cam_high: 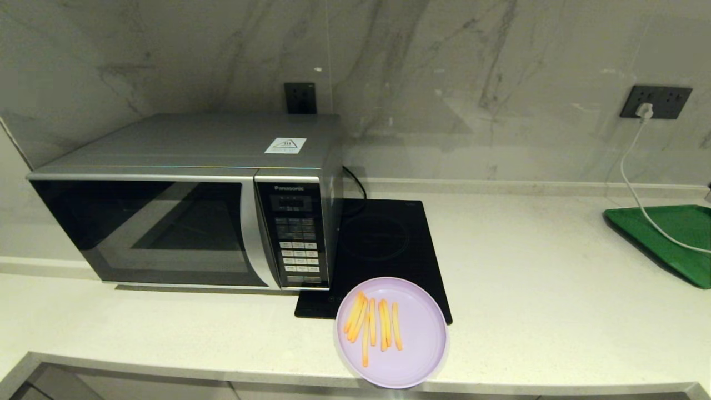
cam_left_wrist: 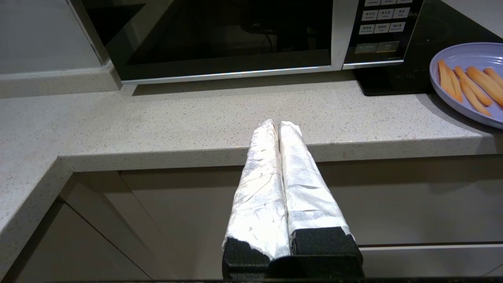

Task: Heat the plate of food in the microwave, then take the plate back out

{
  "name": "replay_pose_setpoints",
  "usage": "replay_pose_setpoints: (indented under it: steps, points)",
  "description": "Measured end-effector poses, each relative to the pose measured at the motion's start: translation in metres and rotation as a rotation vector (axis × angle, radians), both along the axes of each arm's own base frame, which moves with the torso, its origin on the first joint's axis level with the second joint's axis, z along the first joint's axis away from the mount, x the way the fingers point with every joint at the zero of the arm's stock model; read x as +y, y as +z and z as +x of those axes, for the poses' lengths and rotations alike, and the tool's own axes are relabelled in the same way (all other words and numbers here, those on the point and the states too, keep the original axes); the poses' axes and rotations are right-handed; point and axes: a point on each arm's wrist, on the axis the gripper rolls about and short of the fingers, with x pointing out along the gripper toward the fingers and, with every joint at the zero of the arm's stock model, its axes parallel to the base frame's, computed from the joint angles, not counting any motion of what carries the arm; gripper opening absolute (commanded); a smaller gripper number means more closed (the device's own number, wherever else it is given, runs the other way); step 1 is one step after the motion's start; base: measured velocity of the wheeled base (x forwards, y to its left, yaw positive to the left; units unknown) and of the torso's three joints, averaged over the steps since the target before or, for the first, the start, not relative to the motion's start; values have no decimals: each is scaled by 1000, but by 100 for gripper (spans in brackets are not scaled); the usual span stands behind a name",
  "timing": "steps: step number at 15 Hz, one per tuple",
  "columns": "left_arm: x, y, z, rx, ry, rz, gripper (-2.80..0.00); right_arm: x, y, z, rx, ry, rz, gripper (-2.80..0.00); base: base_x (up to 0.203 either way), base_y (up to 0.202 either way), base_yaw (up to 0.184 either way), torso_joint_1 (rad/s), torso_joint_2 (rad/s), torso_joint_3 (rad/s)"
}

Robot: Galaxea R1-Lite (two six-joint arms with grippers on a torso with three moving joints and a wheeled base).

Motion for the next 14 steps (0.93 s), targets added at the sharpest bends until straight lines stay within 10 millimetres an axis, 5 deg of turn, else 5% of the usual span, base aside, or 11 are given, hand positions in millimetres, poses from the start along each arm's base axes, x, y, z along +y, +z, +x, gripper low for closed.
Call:
replay_pose_setpoints:
  steps: [14]
  points:
    - [0, 0, 0, 0, 1, -2, -280, 0, 0, 0, 3, -3, -1, -280, 0, 0, 0, 0, 0, 0]
